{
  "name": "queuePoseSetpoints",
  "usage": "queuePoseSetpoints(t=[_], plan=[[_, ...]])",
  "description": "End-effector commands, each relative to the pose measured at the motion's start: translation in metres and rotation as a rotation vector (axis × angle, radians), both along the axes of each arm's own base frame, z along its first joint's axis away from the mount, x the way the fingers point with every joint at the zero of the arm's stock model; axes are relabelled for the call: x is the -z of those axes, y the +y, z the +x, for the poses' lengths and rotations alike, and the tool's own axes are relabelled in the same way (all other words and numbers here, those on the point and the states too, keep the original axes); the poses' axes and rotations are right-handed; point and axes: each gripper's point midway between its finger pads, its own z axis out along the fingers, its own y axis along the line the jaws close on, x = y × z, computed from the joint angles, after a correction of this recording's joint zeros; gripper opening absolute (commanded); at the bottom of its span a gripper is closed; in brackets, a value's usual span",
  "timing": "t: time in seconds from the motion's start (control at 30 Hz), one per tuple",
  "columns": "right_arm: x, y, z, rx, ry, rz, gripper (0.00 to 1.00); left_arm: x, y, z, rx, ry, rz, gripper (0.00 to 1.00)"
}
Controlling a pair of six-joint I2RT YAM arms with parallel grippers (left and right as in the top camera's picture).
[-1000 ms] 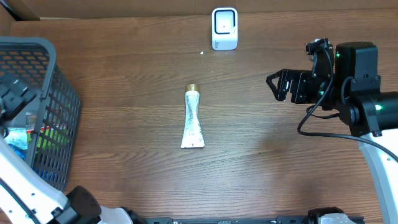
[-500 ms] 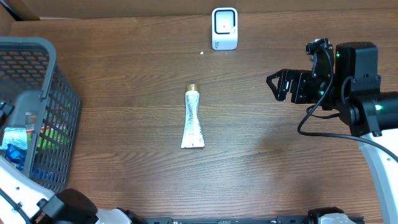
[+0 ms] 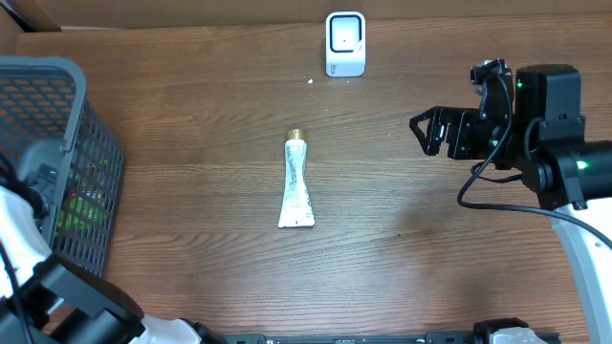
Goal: Scan the item barcode
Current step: 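Move the left gripper into the basket and grasp the green snack bag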
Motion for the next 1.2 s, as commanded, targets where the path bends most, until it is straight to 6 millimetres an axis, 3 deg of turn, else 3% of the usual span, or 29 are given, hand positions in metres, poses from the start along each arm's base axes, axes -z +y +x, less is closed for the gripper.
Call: queuePoseSetpoints(t=[0.0,0.13,0.23,0.3,0.37,0.4,0.5,0.53,0.6,0.8,1.03,1.17], plan=[[-0.011,0.001,0.002,-0.006,-0.025,0.005,1.0,0.044,-0.018,0.008,0.107,0.037,-0.054,1.0],[-0.009,0.001,0.0,-0.007,-0.014,0.004,1.0,0.082,-0.02,0.007,0.11,0.079,-0.101,1.0],[-0.009,0.001,0.0,-0.007,-0.014,0.004,1.0,0.094,-0.024,0.004,0.11,0.104,-0.131,1.0],[-0.009,0.001,0.0,-0.007,-0.013,0.003,1.0,0.095,-0.024,0.004,0.11,0.106,-0.134,0.91],[-0.009,0.001,0.0,-0.007,-0.013,0.003,1.0,0.094,-0.024,0.004,0.11,0.104,-0.131,0.7],[-0.009,0.001,0.0,-0.007,-0.014,0.004,1.0,0.093,-0.024,0.004,0.11,0.103,-0.131,0.5],[-0.009,0.001,0.0,-0.007,-0.014,0.004,1.0,0.088,-0.022,0.004,0.107,0.103,-0.131,0.1],[-0.009,0.001,0.0,-0.007,-0.014,0.004,1.0,0.086,-0.022,0.005,0.107,0.104,-0.132,0.04],[-0.009,0.001,0.0,-0.007,-0.014,0.004,1.0,0.078,-0.021,0.006,0.107,0.106,-0.134,0.04],[-0.009,0.001,0.0,-0.007,-0.017,0.004,1.0,0.009,-0.008,0.019,0.109,0.083,-0.114,0.04],[-0.011,0.001,0.002,-0.007,-0.028,0.005,1.0,-0.116,-0.008,0.04,0.188,-0.074,-0.026,0.04],[-0.011,0.002,0.002,-0.007,-0.029,0.005,1.0,-0.17,-0.014,0.039,0.209,-0.153,0.06,0.04]])
